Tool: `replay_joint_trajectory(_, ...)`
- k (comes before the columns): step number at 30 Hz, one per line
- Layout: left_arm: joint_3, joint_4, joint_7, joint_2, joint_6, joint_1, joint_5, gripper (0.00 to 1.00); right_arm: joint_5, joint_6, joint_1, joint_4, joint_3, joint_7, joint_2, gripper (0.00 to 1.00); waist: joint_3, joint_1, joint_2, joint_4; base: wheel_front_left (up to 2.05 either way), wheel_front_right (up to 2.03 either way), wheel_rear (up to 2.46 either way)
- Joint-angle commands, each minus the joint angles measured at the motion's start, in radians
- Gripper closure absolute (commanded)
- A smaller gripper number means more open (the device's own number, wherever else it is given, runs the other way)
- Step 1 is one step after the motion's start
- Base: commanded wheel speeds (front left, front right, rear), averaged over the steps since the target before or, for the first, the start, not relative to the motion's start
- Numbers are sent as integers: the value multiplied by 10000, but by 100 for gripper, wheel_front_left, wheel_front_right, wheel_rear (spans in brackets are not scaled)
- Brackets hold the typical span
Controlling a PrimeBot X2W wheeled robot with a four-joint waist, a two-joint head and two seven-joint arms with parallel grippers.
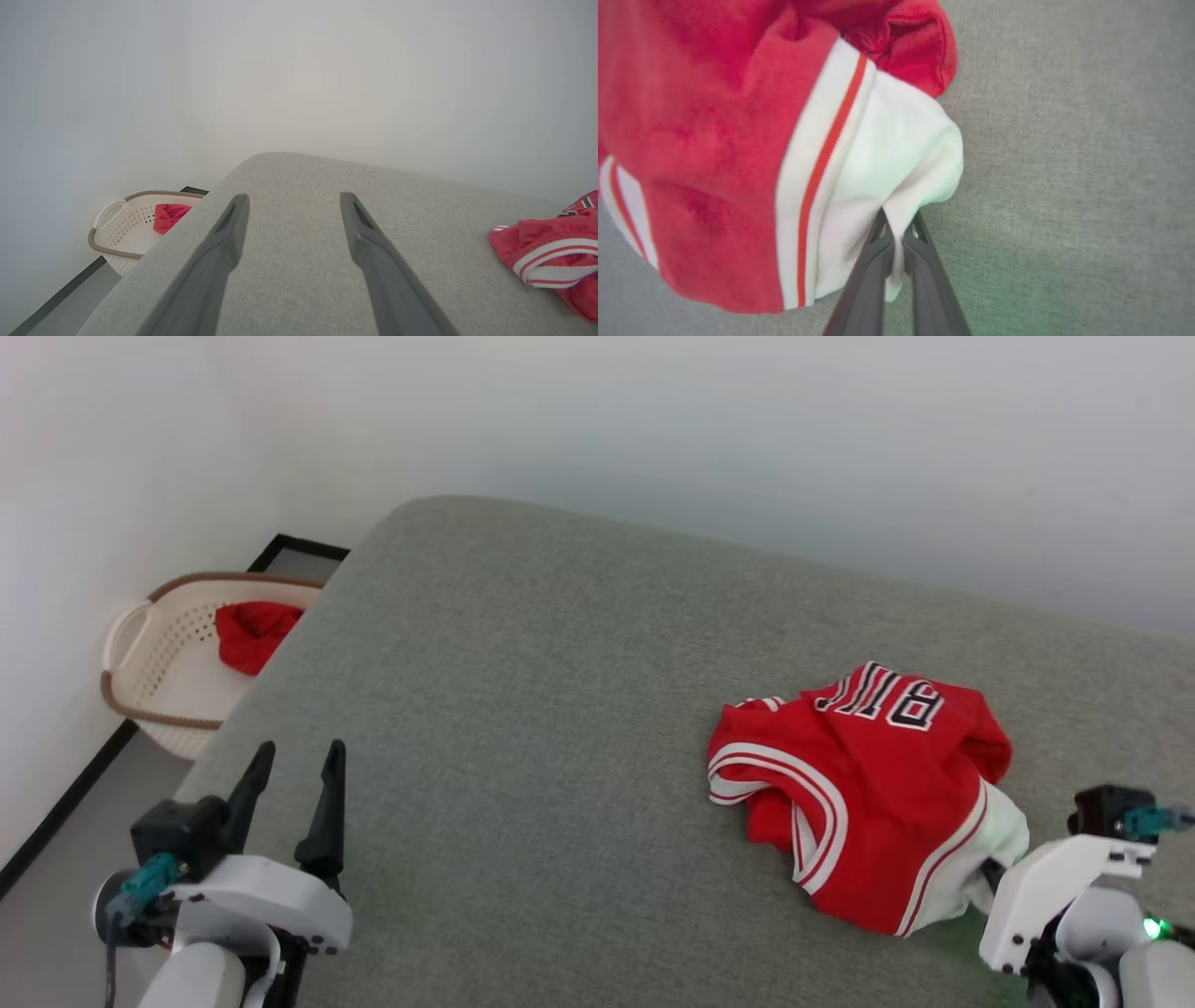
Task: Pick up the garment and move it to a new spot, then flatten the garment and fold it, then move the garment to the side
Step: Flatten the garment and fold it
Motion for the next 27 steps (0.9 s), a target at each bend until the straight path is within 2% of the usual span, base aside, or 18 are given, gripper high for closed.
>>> replay_joint_trajectory(1, 60, -26, -8, -12, -34, 109, 78, 0, 46, 4, -131, -185, 47, 51, -45, 100, -125, 0, 0, -199, 0, 0, 0)
replay_joint_trajectory(9, 307, -244, -9, -12, -29, 433, 219, 0, 116, 4, -296, -1565, 121, 607, -918, 100, -337, 0, 0, -907, 0, 0, 0)
replay_joint_trajectory(15, 375, -369, -7, -81, -41, 553, 251, 0, -20, 3, -279, -2235, -469, 941, -1730, 100, -284, 0, 0, -1377, 0, 0, 0)
replay_joint_trajectory(23, 362, -425, -9, -161, -100, 366, 301, 0, -446, 1, -99, -2104, -1677, 1003, -2543, 100, -3, 0, 0, -1681, 0, 0, 0)
replay_joint_trajectory(27, 310, -371, -9, -168, -127, 248, 325, 0, -686, 1, -51, -1686, -2311, 821, -2522, 100, 150, 0, 0, -1699, 0, 0, 0)
